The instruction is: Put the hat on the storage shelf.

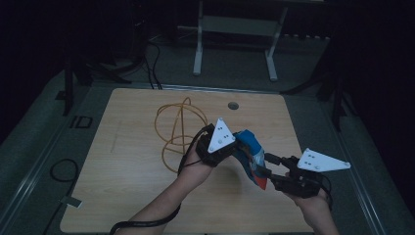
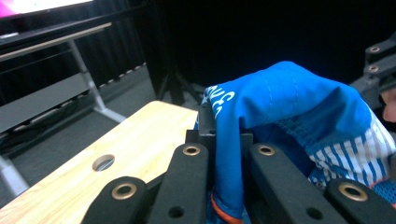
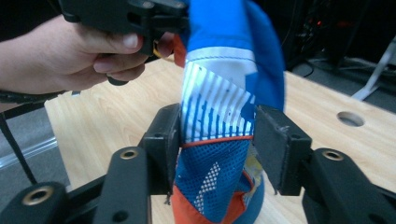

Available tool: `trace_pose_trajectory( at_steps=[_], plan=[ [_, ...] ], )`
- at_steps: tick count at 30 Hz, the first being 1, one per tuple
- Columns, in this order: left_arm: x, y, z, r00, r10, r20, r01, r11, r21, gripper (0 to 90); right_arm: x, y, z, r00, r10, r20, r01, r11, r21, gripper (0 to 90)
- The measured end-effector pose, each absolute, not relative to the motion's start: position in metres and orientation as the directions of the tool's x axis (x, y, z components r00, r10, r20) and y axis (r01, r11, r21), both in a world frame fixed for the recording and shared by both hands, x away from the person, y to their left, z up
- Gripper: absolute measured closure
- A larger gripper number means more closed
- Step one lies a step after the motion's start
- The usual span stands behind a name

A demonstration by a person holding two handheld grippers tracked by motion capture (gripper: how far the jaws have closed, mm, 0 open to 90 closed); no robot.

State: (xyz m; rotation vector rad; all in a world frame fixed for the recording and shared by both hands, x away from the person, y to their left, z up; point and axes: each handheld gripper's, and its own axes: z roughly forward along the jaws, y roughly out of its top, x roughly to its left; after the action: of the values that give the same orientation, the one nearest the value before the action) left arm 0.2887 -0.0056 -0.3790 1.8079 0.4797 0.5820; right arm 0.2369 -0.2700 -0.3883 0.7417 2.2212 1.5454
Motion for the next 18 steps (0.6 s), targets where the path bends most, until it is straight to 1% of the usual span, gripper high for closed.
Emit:
trace_pose_trajectory(
  at_steps=[1, 4, 5, 7, 8, 9, 10, 11, 12, 15, 18],
  plan=[
    [0.29, -0.003, -0.379, 0.815, 0.562, 0.139, 0.029, -0.279, 0.96, 89.1, 0.236, -0.277, -0.385, -0.813, 0.582, 0.028, 0.216, 0.257, 0.942, 48.9],
    [0.291, 0.001, -0.377, 0.834, 0.536, 0.133, 0.016, -0.264, 0.964, 89.1, 0.232, -0.286, -0.381, -0.803, 0.596, -0.029, 0.176, 0.283, 0.943, 49.0],
    [0.29, 0.002, -0.377, 0.832, 0.536, 0.147, -0.003, -0.26, 0.966, 89.1, 0.232, -0.288, -0.381, -0.801, 0.598, -0.035, 0.174, 0.287, 0.942, 49.9],
    [0.29, 0.005, -0.375, 0.86, 0.49, 0.144, -0.022, -0.246, 0.969, 89.1, 0.233, -0.294, -0.381, -0.803, 0.595, -0.031, 0.176, 0.286, 0.942, 51.0],
    [0.29, 0.006, -0.374, 0.862, 0.484, 0.151, -0.03, -0.247, 0.968, 89.0, 0.233, -0.296, -0.382, -0.794, 0.606, -0.042, 0.172, 0.291, 0.941, 51.5],
    [0.291, 0.007, -0.374, 0.883, 0.447, 0.147, -0.04, -0.239, 0.97, 89.0, 0.234, -0.297, -0.383, -0.792, 0.609, -0.039, 0.18, 0.295, 0.939, 51.5],
    [0.29, 0.008, -0.373, 0.894, 0.425, 0.144, -0.05, -0.225, 0.973, 89.0, 0.235, -0.298, -0.385, -0.793, 0.608, -0.037, 0.185, 0.3, 0.936, 51.5],
    [0.29, 0.008, -0.373, 0.894, 0.425, 0.144, -0.05, -0.225, 0.973, 89.0, 0.235, -0.298, -0.385, -0.793, 0.608, -0.037, 0.185, 0.3, 0.936, 51.5],
    [0.291, 0.009, -0.372, 0.919, 0.37, 0.133, -0.054, -0.216, 0.975, 89.0, 0.236, -0.297, -0.387, -0.792, 0.609, -0.037, 0.189, 0.302, 0.934, 51.5],
    [0.29, 0.009, -0.372, 0.934, 0.331, 0.135, -0.065, -0.215, 0.975, 89.0, 0.235, -0.286, -0.393, -0.819, 0.573, -0.046, 0.178, 0.33, 0.927, 50.0],
    [0.287, 0.009, -0.371, 0.941, 0.309, 0.136, -0.069, -0.218, 0.973, 89.0, 0.232, -0.278, -0.392, -0.834, 0.549, -0.055, 0.157, 0.331, 0.93, 48.4]
  ],
)
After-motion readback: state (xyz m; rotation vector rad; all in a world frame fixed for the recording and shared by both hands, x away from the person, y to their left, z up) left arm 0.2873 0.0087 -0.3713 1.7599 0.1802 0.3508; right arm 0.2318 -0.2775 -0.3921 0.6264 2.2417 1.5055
